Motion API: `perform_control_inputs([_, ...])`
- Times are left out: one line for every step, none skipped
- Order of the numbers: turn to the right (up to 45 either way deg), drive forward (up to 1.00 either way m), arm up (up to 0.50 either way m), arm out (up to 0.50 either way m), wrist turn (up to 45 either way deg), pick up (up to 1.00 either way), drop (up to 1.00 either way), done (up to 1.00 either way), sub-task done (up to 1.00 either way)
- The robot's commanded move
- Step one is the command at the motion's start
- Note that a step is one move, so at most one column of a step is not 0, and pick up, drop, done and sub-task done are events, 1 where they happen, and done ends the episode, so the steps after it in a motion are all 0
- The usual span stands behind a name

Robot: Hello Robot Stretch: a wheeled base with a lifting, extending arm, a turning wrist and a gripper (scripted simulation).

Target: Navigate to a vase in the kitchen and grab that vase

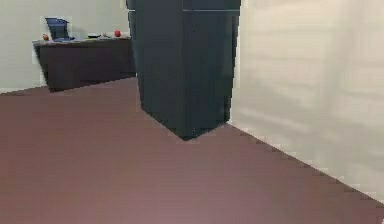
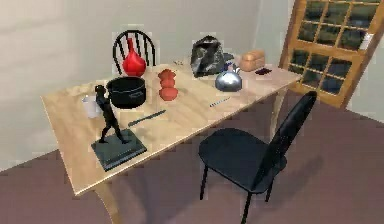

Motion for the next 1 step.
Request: perform_control_inputs([45.0,0.00,0.00,0.00,0.0,0.00,0.00,0.00,0.00])
